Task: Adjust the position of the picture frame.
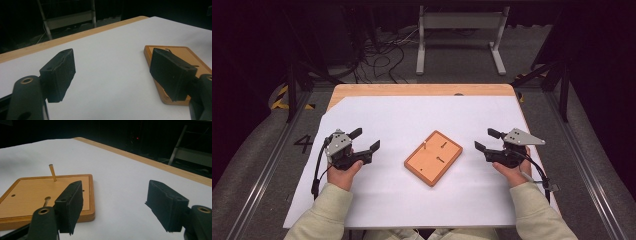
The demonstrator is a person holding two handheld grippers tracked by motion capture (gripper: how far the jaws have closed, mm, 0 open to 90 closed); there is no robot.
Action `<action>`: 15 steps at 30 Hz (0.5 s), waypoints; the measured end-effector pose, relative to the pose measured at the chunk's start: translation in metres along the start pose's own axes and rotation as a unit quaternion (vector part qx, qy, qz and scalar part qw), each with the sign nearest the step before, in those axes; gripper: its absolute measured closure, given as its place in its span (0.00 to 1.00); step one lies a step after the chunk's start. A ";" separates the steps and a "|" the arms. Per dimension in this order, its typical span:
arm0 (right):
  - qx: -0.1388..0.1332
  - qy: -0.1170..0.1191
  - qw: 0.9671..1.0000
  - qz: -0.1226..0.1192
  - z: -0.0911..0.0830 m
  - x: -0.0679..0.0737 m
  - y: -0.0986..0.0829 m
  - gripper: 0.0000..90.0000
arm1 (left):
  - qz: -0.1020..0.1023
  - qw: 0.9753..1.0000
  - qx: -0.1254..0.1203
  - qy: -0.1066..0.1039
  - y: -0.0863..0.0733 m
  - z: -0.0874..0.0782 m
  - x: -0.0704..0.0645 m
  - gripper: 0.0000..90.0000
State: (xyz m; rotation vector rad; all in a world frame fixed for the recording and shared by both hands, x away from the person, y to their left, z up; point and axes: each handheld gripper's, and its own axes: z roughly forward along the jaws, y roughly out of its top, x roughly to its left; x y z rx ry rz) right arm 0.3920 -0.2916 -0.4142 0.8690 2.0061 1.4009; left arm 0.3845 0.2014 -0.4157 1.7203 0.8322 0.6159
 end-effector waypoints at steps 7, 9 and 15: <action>0.000 0.001 1.000 0.000 0.001 0.000 0.000 0.33 | -0.001 1.000 0.000 -0.001 0.000 0.000 -0.001 0.23; -0.001 0.002 1.000 0.000 0.001 0.000 0.000 0.33 | -0.001 1.000 0.000 -0.002 0.000 0.000 -0.001 0.23; -0.001 0.001 1.000 0.001 0.000 0.000 0.000 0.32 | -0.001 1.000 0.000 -0.002 0.000 0.000 -0.001 0.24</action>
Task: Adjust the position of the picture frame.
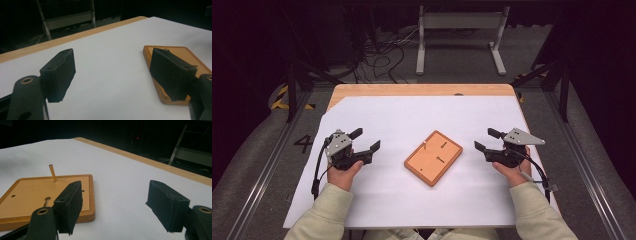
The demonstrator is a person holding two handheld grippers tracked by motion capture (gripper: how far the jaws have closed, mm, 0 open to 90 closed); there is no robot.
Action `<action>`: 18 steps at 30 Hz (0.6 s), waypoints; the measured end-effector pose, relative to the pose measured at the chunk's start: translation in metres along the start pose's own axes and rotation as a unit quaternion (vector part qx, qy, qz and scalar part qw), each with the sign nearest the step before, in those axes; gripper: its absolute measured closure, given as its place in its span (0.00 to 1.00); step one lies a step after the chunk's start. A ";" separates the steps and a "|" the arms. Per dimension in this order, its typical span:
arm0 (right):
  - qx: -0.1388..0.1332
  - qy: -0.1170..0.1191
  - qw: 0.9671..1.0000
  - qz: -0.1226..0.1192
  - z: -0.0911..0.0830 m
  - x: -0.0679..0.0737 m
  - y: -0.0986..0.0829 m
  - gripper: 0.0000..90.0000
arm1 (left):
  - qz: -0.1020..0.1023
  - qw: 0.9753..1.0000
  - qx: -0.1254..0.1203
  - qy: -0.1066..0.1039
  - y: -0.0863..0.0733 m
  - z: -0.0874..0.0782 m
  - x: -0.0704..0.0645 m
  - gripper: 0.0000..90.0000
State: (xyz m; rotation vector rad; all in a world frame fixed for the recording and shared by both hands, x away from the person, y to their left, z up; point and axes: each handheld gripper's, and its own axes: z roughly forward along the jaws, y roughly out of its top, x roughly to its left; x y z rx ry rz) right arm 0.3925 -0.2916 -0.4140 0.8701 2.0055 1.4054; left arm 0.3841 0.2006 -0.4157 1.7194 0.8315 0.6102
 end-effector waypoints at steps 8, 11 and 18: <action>0.000 0.002 1.000 0.008 0.000 0.000 0.000 0.32 | 0.001 1.000 0.000 -0.001 0.000 0.001 -0.001 0.24; -0.001 0.002 1.000 0.008 0.000 0.000 0.000 0.32 | -0.001 1.000 0.001 -0.002 0.000 0.001 -0.001 0.25; 0.001 0.006 1.000 0.010 -0.002 0.001 0.000 0.32 | 0.004 1.000 0.005 0.003 0.003 0.005 -0.005 0.37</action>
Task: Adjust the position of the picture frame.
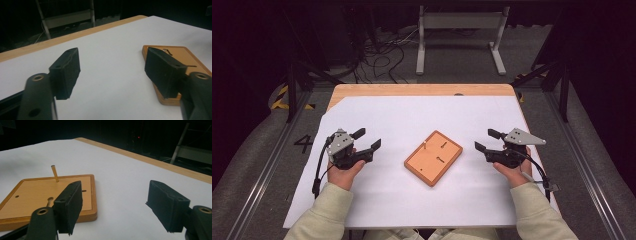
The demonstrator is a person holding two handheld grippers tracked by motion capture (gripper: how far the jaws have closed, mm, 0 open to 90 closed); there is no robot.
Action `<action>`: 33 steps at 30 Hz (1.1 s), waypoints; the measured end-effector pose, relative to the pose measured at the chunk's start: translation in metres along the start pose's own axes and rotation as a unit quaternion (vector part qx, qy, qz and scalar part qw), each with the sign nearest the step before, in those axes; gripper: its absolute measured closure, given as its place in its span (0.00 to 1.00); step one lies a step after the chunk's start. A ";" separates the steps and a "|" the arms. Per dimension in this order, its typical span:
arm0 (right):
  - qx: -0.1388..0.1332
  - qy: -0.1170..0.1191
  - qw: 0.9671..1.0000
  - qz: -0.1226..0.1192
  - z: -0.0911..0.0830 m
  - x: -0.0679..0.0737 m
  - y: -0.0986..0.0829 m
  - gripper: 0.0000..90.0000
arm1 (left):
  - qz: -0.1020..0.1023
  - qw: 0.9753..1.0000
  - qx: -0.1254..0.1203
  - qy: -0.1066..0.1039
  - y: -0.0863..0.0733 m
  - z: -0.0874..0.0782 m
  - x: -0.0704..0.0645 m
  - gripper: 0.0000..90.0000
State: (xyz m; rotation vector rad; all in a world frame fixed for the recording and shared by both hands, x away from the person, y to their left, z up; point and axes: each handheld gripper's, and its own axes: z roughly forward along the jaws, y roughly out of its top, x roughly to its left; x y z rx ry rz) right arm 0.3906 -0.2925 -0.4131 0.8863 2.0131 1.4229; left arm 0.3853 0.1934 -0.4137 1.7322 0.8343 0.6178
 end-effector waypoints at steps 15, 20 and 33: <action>-0.007 -0.006 1.000 0.014 -0.015 -0.001 -0.003 0.32 | -0.002 0.999 -0.003 -0.047 0.013 0.006 -0.003 1.00; -0.009 -0.009 1.000 0.016 -0.018 -0.001 -0.004 0.32 | 0.001 0.998 -0.001 -0.062 0.017 0.012 -0.007 1.00; -0.005 -0.011 1.000 0.023 -0.027 0.001 -0.005 0.35 | -0.015 0.992 0.071 -0.103 0.013 0.051 -0.018 1.00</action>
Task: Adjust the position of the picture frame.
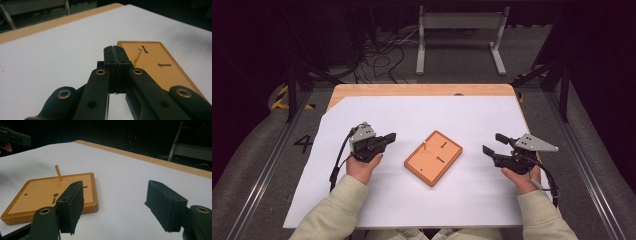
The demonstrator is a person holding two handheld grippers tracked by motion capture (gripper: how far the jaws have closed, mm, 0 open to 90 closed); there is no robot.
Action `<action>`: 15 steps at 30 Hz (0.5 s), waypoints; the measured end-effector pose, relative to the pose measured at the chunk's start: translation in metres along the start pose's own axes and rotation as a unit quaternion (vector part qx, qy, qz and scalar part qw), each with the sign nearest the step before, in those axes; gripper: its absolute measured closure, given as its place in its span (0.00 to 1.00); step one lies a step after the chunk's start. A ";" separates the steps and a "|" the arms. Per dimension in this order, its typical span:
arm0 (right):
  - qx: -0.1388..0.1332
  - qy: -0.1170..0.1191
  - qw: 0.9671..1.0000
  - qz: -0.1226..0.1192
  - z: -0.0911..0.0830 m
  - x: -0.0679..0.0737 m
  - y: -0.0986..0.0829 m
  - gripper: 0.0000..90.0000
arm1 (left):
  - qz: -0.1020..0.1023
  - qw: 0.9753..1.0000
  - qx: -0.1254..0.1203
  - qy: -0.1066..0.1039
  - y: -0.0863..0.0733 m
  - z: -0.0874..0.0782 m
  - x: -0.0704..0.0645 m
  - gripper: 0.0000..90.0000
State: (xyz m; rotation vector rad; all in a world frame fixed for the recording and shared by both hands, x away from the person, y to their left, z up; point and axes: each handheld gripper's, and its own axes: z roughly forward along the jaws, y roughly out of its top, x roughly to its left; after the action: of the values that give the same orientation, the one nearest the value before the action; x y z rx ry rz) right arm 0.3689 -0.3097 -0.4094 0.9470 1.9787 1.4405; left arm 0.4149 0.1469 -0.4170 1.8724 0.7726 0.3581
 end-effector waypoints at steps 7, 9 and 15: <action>0.003 0.002 1.000 0.000 -0.001 0.000 -0.001 0.35 | -0.009 0.998 0.061 -0.021 -0.005 0.022 0.000 1.00; 0.003 0.003 1.000 0.000 -0.001 0.000 -0.002 0.35 | -0.014 0.996 0.083 -0.029 -0.006 0.029 0.000 1.00; 0.005 0.002 1.000 0.002 -0.002 0.001 -0.002 0.35 | -0.022 0.991 0.121 -0.045 -0.010 0.038 0.000 1.00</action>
State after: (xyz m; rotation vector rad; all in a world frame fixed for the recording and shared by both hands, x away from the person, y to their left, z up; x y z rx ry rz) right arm 0.3668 -0.3102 -0.4106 0.9536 1.9910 1.4365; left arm 0.4327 0.1220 -0.4420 2.0791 0.8238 0.1561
